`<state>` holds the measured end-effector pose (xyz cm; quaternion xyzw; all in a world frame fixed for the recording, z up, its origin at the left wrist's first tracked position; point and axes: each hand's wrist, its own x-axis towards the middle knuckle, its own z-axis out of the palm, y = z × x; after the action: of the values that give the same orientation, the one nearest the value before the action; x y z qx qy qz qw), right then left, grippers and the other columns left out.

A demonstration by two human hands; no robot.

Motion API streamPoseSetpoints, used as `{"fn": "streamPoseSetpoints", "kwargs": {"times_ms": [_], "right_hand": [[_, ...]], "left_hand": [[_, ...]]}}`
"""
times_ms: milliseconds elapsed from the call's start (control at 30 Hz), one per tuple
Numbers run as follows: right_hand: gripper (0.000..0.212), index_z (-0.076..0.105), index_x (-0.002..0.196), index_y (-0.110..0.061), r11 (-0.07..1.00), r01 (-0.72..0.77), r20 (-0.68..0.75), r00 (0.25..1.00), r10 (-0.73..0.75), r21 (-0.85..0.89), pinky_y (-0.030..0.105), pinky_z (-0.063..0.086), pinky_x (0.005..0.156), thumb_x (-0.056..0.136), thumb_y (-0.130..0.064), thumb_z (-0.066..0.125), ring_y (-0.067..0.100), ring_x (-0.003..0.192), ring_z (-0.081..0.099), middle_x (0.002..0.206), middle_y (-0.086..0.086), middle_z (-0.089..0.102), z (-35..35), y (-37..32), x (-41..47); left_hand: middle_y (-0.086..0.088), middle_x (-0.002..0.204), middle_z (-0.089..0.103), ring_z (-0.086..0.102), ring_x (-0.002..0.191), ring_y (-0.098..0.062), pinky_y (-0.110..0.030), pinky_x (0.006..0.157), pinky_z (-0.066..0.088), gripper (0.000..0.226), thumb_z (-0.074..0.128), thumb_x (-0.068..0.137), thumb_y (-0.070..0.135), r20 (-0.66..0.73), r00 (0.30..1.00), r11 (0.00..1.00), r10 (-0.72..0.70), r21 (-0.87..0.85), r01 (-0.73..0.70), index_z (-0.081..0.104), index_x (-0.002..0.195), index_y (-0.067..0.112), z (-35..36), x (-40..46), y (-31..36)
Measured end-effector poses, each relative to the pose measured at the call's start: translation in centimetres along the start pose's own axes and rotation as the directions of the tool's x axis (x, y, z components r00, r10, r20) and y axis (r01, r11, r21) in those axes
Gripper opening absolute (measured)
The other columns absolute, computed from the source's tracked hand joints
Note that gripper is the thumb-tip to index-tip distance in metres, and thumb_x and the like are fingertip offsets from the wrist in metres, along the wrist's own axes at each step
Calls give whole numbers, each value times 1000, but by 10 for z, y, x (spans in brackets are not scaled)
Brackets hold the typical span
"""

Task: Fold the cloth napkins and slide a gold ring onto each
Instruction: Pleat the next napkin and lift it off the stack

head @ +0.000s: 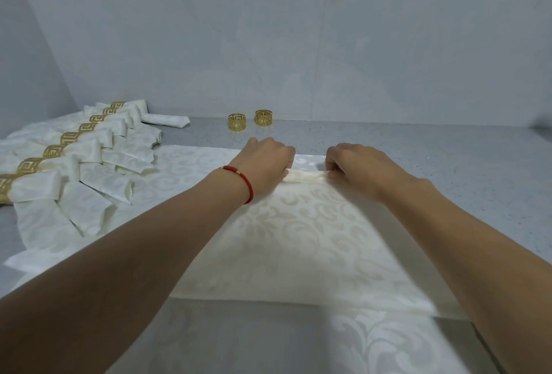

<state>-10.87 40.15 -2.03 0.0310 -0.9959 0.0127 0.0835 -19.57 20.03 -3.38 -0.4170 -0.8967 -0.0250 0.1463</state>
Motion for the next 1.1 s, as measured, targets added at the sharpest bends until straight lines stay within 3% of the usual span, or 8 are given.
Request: {"fn": "streamPoseSetpoints", "kwargs": {"times_ms": [133, 267, 400, 500, 600, 800, 933, 1100], "right_hand": [[12, 53, 99, -20, 988, 70, -79, 994, -81, -138, 34, 33, 70, 93, -11, 51, 25, 84, 53, 100, -2, 58, 5, -5, -7], [17, 61, 103, -24, 978, 110, -101, 986, -129, -180, 35, 39, 80, 91, -15, 55, 24, 94, 57, 98, -4, 58, 8, -7, -19], [19, 66, 106, -30, 998, -9, -93, 996, 3, -65, 36, 45, 88, 95, -24, 52, 21, 97, 63, 101, -9, 65, 8, -9, -30], [23, 71, 111, -22, 984, -124, -229, 962, 150, 125, 36, 51, 79, 99, -25, 51, 25, 98, 65, 99, -3, 73, 19, -11, -36], [27, 65, 81, -10, 969, -188, -231, 947, 223, 163, 36, 42, 63, 100, -24, 52, 33, 87, 58, 76, 4, 59, 31, -8, -34], [11, 73, 102, -21, 971, -155, -264, 944, 199, 181, 39, 39, 86, 96, -21, 64, 24, 106, 53, 104, -2, 58, 27, -8, -32], [16, 63, 88, -28, 996, -87, -312, 946, 91, 27, 39, 29, 84, 88, -11, 65, 19, 92, 52, 87, -9, 60, 25, -7, -38], [27, 64, 105, -32, 996, -57, -127, 991, 48, -66, 39, 31, 92, 91, -10, 58, 17, 106, 54, 105, -11, 61, 14, -9, -49]], "left_hand": [[3, 82, 57, 51, 82, -21, -33, 74, 34, 12, 56, 92, 8, -52, 996, 985, 72, 158, -63, 53, 88, 19, 2, 0, 3], [6, 89, 58, 51, 90, -19, -32, 77, 28, 23, 58, 87, 1, -12, 990, 970, 142, 204, -136, 58, 92, 24, -4, -6, 5], [2, 93, 63, 58, 90, -22, -33, 83, 39, 28, 49, 86, -1, 42, 999, 997, -31, -68, 33, 62, 88, 24, -1, -19, 7], [-3, 101, 72, 65, 96, -26, -42, 83, 52, 30, 48, 95, 5, -129, 973, 956, -190, -251, 153, 71, 107, 21, 12, -29, 9], [-4, 102, 71, 64, 96, -25, -36, 82, 50, 25, 52, 99, 9, -220, 937, 938, -271, -277, 207, 70, 115, 16, 20, -31, 8], [-3, 98, 62, 55, 94, -24, -37, 75, 49, 23, 58, 92, -4, -127, 984, 992, -122, -48, 117, 72, 97, 14, 18, -30, 9], [5, 88, 60, 51, 90, -20, -31, 70, 30, 23, 68, 81, 3, -234, 964, 977, -122, 141, 158, 61, 92, 23, 11, -37, 19], [8, 93, 58, 54, 90, -17, -32, 80, 29, 32, 58, 83, -3, -67, 994, 984, -84, 153, 94, 58, 94, 26, -7, -45, 24]]}}
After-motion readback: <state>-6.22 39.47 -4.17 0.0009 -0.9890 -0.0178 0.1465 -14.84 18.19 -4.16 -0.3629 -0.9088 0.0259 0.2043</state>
